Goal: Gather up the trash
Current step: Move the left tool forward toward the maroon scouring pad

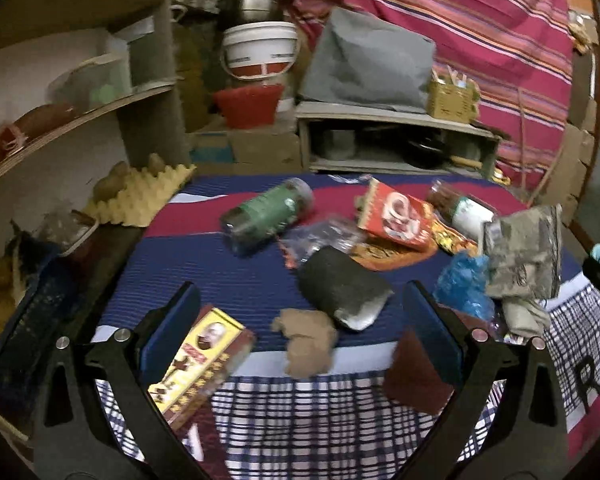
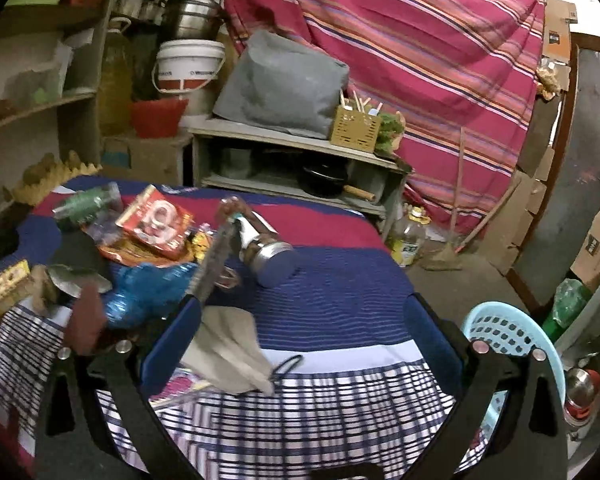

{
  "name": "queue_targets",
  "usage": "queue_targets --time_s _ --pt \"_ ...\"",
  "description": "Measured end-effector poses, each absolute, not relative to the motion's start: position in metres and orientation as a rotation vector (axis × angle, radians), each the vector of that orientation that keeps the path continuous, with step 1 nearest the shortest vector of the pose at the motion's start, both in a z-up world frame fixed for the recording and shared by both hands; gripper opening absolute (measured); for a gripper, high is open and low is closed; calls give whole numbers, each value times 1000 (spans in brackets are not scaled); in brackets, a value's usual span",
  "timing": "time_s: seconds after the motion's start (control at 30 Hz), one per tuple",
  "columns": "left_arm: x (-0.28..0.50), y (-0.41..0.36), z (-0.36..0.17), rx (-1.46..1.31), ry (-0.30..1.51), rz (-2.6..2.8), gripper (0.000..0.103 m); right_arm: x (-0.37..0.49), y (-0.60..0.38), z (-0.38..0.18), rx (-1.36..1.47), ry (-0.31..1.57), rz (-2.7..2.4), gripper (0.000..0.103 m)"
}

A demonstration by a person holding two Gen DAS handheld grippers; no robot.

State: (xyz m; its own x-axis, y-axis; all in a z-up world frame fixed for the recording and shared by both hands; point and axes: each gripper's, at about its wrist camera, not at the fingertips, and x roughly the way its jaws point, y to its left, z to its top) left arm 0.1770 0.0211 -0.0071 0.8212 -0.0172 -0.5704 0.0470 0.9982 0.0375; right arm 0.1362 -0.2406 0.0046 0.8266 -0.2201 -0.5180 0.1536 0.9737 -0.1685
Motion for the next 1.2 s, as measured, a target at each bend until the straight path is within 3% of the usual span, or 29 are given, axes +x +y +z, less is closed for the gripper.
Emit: queue_targets --time_s 0.33,0.8,0.93,1.2 --pt "180 -12 -27 1 678 -220 98 138 -268 2 -29 605 -202 99" --pt "192 -44 -61 160 783 -250 97 139 -276 -4 20 628 -213 99" --pt "191 -41 -57 136 792 -277 86 141 -275 -6 16 640 -208 99" --pt "193 -27 -54 103 819 -270 77 142 -273 -8 15 652 -197 99"
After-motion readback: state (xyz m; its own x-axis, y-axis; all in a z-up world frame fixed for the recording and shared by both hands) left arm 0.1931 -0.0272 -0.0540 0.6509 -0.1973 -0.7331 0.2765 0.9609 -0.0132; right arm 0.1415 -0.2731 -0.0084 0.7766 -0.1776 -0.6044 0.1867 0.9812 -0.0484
